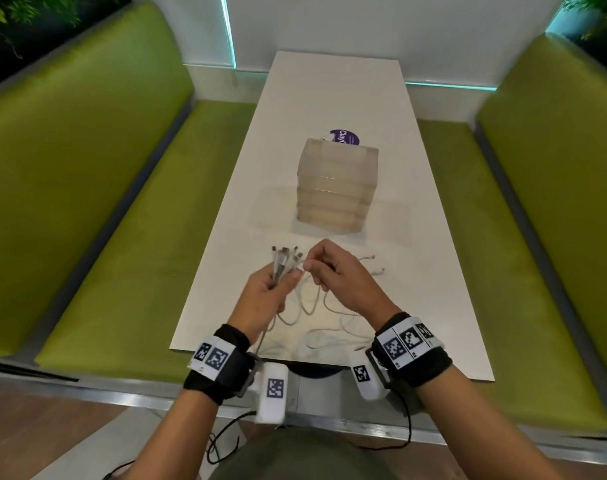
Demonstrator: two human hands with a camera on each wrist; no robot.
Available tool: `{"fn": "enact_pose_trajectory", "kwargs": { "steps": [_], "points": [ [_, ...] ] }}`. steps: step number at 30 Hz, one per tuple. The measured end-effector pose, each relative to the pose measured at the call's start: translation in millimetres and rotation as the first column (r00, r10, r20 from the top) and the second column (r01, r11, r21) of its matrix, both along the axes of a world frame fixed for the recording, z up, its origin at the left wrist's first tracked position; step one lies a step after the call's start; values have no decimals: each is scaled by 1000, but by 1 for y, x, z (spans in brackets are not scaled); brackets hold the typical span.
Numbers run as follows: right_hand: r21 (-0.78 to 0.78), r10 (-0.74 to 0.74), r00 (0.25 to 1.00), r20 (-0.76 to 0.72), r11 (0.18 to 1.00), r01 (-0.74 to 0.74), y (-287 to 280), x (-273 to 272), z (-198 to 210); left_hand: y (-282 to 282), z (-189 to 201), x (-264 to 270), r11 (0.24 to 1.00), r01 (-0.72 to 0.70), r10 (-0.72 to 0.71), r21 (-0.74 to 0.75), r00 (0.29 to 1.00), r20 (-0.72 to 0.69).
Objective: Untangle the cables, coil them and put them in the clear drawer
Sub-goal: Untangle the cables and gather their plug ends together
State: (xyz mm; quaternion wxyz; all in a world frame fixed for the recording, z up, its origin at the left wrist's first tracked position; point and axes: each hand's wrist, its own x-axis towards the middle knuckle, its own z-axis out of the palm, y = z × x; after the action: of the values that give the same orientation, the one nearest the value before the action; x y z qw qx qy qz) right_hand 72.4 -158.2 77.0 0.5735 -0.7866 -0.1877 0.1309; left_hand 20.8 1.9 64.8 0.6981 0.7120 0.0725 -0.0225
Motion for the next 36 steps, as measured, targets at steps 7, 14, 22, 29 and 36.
{"fn": "enact_pose_trajectory", "kwargs": {
  "steps": [7, 14, 22, 29, 36],
  "points": [
    [20, -33, 995, -97, 999, 36, -1, 3, 1, 3, -2, 2, 1000, 13, -12, -27, 1000, 21],
    [-425, 94, 991, -97, 896, -127, -29, 21, -29, 29, 7, 14, 884, -320, 345, -341, 939, 13],
    [-257, 147, 984, 103, 959, -116, -24, 16, -14, 33, -1, 14, 943, -318, 323, -93, 946, 33],
    [-332, 284, 955, 87, 912, -241, -7, 17, 6, 1, -2, 7, 989, -86, 88, -123, 996, 10],
    [-470, 306, 952, -32, 836, -285, -12, 18, 6, 7, 3, 10, 950, -160, 177, -269, 983, 40]
  ]
}}
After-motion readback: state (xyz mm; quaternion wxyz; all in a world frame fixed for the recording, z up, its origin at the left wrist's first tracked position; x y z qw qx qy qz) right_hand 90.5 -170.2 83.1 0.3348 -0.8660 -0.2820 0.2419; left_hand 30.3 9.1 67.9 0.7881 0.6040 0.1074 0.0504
